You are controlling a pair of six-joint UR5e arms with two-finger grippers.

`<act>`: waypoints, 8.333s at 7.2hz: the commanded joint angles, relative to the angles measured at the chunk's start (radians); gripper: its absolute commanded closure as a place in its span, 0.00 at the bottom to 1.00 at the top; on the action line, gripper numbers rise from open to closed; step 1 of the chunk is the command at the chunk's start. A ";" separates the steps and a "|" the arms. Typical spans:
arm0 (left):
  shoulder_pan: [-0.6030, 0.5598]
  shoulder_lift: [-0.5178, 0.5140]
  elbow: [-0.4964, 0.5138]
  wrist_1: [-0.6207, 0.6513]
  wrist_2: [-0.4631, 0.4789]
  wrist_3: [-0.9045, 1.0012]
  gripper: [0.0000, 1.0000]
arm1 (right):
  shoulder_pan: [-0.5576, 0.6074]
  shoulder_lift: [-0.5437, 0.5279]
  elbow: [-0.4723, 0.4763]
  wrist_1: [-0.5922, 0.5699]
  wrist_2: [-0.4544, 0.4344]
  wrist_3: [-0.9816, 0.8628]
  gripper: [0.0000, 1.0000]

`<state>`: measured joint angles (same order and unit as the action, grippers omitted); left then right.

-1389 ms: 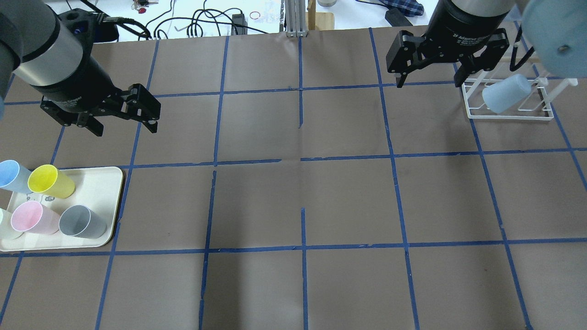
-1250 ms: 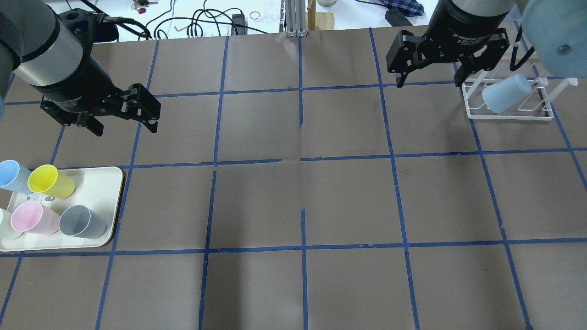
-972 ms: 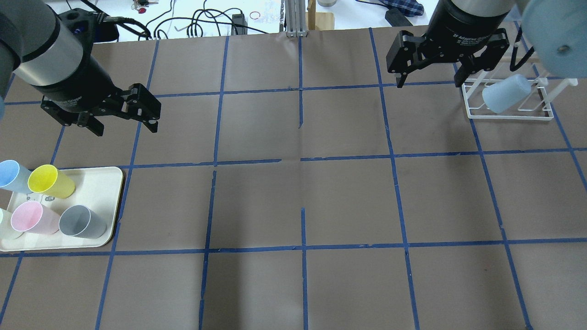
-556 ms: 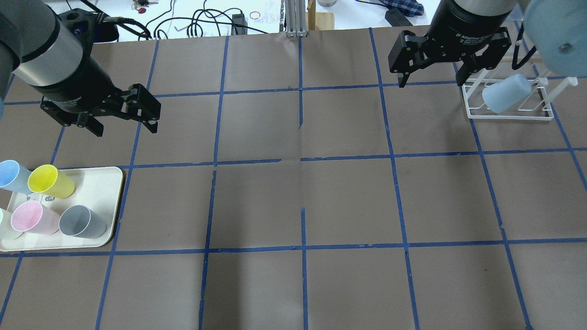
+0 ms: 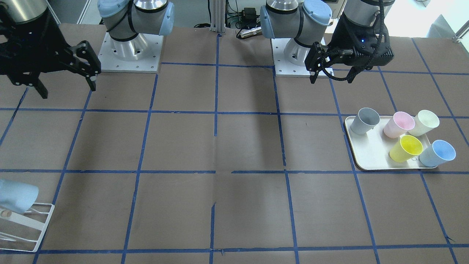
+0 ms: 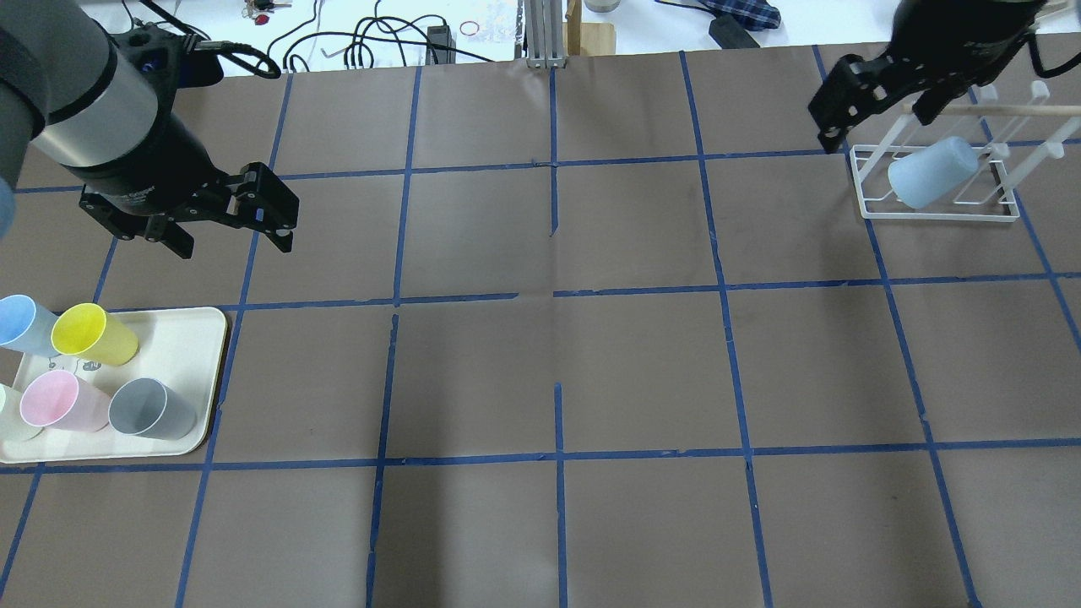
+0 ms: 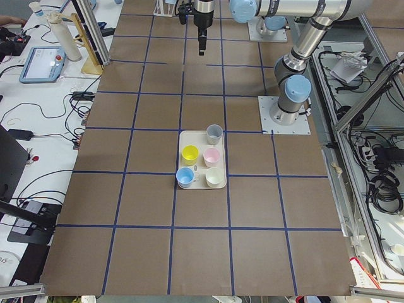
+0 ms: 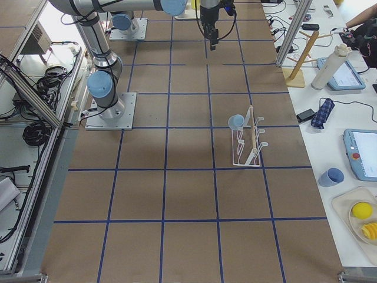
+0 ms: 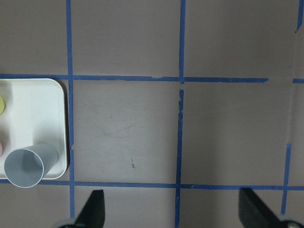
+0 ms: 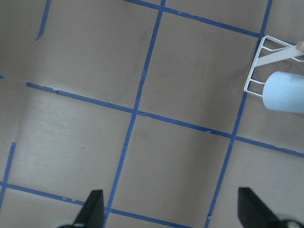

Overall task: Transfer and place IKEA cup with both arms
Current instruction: 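Move the right gripper toward the light blue cup on the wire rack, then lower the right gripper onto the light blue cup and close on it, then lift the cup off the rack with the right gripper while the left gripper rises, then carry the cup toward the left gripper while the left gripper approaches it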

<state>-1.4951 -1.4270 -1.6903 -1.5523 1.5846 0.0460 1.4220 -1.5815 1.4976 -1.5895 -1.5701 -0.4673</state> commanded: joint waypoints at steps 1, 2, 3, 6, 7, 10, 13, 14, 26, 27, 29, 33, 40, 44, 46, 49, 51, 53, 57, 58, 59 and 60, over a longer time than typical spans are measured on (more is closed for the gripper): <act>0.001 -0.001 -0.002 0.001 -0.002 0.000 0.00 | -0.153 0.014 0.007 -0.024 0.010 -0.312 0.00; 0.001 -0.001 -0.002 0.001 -0.002 0.000 0.00 | -0.196 0.040 0.015 -0.073 0.012 -0.441 0.00; 0.001 -0.001 -0.002 0.000 -0.002 0.000 0.00 | -0.231 0.061 0.018 -0.102 0.015 -0.520 0.00; 0.001 -0.001 -0.002 0.003 -0.002 -0.002 0.00 | -0.262 0.191 0.027 -0.207 0.074 -0.623 0.00; 0.001 0.000 -0.003 0.000 0.003 0.000 0.00 | -0.262 0.227 0.045 -0.240 0.091 -0.651 0.00; 0.001 -0.001 0.000 0.003 -0.002 -0.002 0.00 | -0.278 0.329 0.076 -0.411 0.093 -0.706 0.00; 0.001 -0.003 -0.002 0.003 0.002 0.000 0.00 | -0.279 0.388 0.075 -0.509 0.094 -0.754 0.00; 0.003 -0.004 -0.002 0.003 0.000 0.002 0.00 | -0.281 0.408 0.076 -0.542 0.094 -0.755 0.00; 0.030 -0.032 -0.008 -0.006 -0.208 0.147 0.00 | -0.327 0.456 0.076 -0.541 0.128 -0.783 0.07; 0.032 -0.032 -0.026 -0.006 -0.250 0.149 0.00 | -0.327 0.454 0.075 -0.537 0.119 -0.784 0.04; 0.030 -0.027 -0.054 -0.005 -0.334 0.149 0.00 | -0.327 0.456 0.075 -0.527 0.113 -0.848 0.02; 0.048 -0.029 -0.064 -0.020 -0.477 0.159 0.00 | -0.327 0.454 0.075 -0.527 0.114 -0.958 0.12; 0.114 -0.024 -0.167 -0.060 -0.756 0.241 0.00 | -0.327 0.410 0.053 -0.437 0.114 -0.993 0.49; 0.147 -0.012 -0.221 -0.063 -0.898 0.241 0.00 | -0.325 0.266 0.053 -0.266 0.130 -0.992 0.49; 0.147 -0.020 -0.221 -0.064 -0.959 0.241 0.00 | -0.322 0.191 0.055 -0.174 0.184 -0.976 0.49; 0.138 -0.024 -0.270 -0.107 -1.163 0.241 0.00 | -0.316 0.158 0.055 -0.037 0.284 -0.903 0.49; 0.122 -0.012 -0.334 -0.111 -1.329 0.239 0.00 | -0.316 0.155 0.055 0.105 0.399 -0.761 0.49; 0.121 -0.030 -0.345 -0.117 -1.414 0.238 0.00 | -0.316 0.153 0.069 0.260 0.546 -0.603 0.50; 0.115 -0.029 -0.400 -0.114 -1.517 0.238 0.00 | -0.316 0.173 0.075 0.731 0.870 -0.518 0.49; 0.113 -0.024 -0.399 -0.109 -1.520 0.239 0.00 | -0.314 0.184 0.075 0.838 0.880 -0.524 0.48; 0.110 -0.024 -0.399 -0.106 -1.520 0.239 0.00 | -0.311 0.187 0.075 0.908 0.880 -0.524 0.47; 0.090 -0.024 -0.399 -0.106 -1.549 0.241 0.00 | -0.299 0.201 0.085 0.965 0.880 -0.524 0.47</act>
<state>-1.3890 -1.4518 -2.0893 -1.6599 0.0576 0.2856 1.1124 -1.3935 1.5750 -0.7085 -0.6955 -0.9905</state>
